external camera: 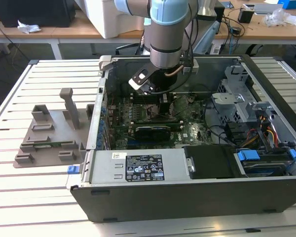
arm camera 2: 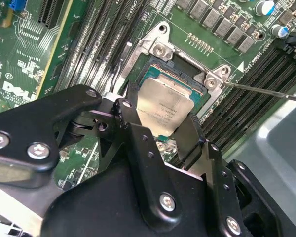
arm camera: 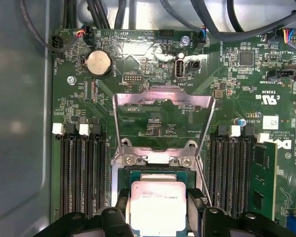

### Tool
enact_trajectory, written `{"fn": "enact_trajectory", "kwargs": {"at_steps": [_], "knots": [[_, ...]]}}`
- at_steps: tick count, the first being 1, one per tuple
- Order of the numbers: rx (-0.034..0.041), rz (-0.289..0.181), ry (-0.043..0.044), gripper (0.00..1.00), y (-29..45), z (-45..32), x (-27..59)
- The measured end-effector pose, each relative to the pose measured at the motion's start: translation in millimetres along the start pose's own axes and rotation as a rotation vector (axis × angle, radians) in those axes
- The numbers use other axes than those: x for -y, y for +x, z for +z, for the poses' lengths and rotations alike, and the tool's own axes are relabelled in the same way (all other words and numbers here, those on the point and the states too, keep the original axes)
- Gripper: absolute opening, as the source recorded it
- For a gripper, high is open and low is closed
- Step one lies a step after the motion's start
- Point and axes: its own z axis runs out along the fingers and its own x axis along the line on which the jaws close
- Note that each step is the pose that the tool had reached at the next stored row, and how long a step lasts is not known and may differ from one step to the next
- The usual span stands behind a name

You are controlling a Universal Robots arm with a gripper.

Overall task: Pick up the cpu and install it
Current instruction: 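Place the cpu into insertion slot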

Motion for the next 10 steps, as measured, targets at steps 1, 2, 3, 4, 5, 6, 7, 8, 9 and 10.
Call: {"fn": "enact_trajectory", "kwargs": {"at_steps": [1, 2, 3, 4, 5, 6, 7, 8, 9, 10], "knots": [[-0.0001, 0.0, 0.0, 0.54, 0.0, 0.6, 0.0], [-0.0001, 0.0, -0.0001, 0.54, 0.0, 1.8, 0.0], [0.0, 0.0, 0.0, 0.54, 0.0, 2.4, 0.0], [0.0001, 0.0, 0.0, 0.54, 0.0, 2.4, 0.0], [0.0001, 0.0, 0.0001, 0.54, 0.0, 2.4, 0.0], [0.0, 0.0, 0.0, 0.54, 0.0, 2.5, 0.0], [0.0, 0.0, -0.0001, 0.54, 0.0, 2.5, 0.0], [0.0, 0.0, -0.0001, 0.54, 0.0, 2.6, 0.0], [0.0, 0.0, -0.0001, 0.56, 0.0, 2.6, 0.0], [-0.0001, 0.0, 0.0, 0.62, 0.0, 2.6, 0.0]]}}
